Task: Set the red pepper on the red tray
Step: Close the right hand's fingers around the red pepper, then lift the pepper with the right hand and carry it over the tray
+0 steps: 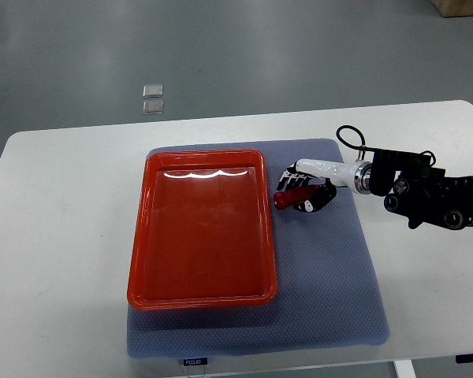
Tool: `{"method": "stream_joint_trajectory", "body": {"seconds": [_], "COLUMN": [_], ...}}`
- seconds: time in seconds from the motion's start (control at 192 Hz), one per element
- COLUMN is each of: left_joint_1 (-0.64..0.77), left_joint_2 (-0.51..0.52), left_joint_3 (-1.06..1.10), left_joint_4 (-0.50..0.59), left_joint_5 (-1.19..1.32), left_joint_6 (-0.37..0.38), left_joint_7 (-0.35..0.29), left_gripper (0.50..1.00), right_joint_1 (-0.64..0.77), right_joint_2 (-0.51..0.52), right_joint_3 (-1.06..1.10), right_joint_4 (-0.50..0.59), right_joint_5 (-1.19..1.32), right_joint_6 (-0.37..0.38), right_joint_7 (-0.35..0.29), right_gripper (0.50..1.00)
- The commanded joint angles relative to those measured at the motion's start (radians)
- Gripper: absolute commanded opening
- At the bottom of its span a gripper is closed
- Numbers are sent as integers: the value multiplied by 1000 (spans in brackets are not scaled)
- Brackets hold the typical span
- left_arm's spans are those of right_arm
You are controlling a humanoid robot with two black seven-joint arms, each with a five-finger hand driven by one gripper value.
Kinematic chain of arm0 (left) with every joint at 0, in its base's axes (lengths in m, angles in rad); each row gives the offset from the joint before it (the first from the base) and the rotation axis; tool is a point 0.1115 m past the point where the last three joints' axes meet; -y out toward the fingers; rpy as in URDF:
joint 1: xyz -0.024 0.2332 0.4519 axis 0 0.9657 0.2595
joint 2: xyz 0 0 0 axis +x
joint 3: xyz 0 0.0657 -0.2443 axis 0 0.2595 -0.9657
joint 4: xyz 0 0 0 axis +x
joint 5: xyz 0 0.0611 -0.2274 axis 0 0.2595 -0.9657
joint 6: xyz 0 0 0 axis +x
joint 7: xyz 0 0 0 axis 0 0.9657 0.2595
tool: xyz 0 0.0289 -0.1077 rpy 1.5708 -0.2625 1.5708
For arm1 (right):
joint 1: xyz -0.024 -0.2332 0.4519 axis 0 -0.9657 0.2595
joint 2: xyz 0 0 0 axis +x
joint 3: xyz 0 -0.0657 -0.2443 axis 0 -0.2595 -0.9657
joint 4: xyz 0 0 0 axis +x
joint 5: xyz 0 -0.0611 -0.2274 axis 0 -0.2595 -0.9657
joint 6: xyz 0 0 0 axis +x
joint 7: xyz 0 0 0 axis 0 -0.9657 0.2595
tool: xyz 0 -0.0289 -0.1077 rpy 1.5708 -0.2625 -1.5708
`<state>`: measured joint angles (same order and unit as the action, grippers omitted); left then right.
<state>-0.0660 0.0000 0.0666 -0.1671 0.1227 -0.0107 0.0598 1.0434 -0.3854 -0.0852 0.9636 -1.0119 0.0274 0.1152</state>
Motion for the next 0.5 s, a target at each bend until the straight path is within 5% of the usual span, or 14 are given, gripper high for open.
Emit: {"method": "stream_joint_trajectory", "body": {"seconds": [0.0, 0.496], "left_joint_1": [0, 0], "left_joint_2": [0, 0], "left_joint_3": [-1, -1], "left_joint_4": [0, 1], "left_joint_5": [0, 0], "left_joint_6": [0, 0], "left_joint_7": [0, 0], "left_gripper": [1000, 1000], "right_joint_1": [1, 101], "right_joint_2": [2, -99], "right_joint_3": [-18, -13], "right_joint_4": [0, 43], "right_joint_5": [-5, -1], "right_joint_6": [-9, -1], "right_joint_7": [-2, -2], "right_gripper": [517, 500]}}
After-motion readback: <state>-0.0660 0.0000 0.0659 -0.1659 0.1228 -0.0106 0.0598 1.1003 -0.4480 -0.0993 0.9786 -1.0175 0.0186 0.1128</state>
